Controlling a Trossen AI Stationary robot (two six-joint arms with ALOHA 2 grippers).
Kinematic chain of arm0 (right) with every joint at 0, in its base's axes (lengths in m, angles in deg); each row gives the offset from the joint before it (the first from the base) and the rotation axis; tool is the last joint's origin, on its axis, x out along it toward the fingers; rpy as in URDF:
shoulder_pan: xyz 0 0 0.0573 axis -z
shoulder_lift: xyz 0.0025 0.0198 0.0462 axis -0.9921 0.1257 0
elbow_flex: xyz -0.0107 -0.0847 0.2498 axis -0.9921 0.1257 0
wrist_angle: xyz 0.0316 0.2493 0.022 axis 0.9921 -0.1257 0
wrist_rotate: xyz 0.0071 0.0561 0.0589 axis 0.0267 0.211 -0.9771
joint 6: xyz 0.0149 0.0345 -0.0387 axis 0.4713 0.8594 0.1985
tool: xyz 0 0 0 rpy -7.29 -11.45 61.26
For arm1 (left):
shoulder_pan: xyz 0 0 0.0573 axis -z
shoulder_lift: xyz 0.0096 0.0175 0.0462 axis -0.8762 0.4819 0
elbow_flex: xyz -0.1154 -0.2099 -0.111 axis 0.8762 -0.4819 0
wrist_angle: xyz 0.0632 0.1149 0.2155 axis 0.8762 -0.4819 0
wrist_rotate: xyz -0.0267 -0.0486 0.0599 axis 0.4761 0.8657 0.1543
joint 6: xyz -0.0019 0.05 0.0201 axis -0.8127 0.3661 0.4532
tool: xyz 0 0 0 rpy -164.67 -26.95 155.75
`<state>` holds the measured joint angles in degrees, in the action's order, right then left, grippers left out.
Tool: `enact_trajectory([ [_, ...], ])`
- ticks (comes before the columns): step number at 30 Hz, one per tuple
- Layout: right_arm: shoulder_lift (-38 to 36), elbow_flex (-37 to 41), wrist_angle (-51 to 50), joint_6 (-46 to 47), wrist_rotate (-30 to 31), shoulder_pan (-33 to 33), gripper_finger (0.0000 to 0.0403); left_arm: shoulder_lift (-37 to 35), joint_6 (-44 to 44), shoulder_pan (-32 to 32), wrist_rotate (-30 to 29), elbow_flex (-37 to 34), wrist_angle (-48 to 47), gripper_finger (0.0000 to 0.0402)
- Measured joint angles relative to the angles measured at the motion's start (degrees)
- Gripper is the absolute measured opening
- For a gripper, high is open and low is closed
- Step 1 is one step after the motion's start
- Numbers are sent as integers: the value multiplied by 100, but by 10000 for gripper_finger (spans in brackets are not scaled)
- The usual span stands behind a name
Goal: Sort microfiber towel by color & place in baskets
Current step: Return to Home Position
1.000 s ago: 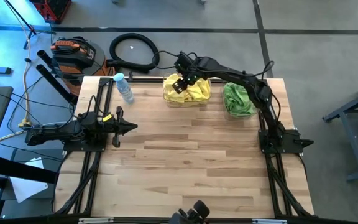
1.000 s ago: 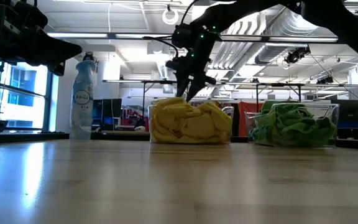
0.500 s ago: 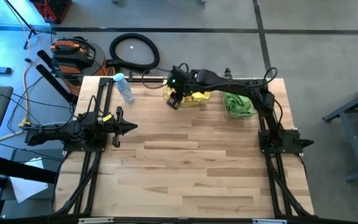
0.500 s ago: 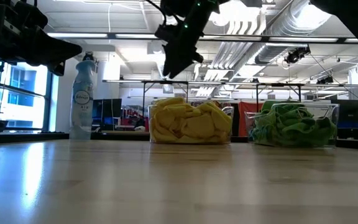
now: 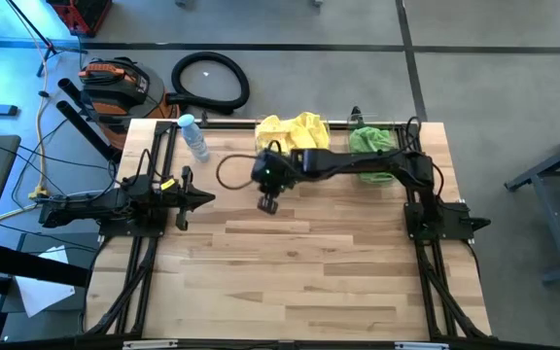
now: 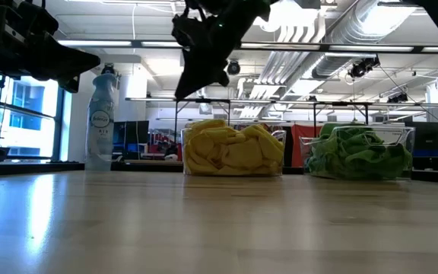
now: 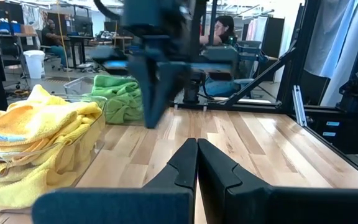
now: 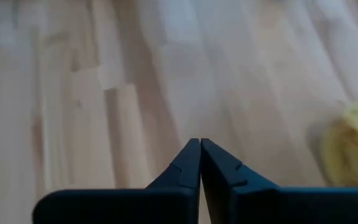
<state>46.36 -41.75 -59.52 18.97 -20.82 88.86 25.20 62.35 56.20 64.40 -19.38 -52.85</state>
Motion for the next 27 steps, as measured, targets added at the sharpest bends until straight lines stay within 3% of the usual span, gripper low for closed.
enact_trajectory([
  [6, -549, 1438, 1364, 20, -325, -312, 3, 2, 2, -2, 2, 0, 0, 0],
  [13, -1803, 3400, 2981, 41, -545, -605, 1, 2, 2, 0, -29, 0, 0, 0],
  [27, -5014, 6234, 3354, -376, -444, -609, 0, 2, 2, -1, -47, 0, -2, 0],
])
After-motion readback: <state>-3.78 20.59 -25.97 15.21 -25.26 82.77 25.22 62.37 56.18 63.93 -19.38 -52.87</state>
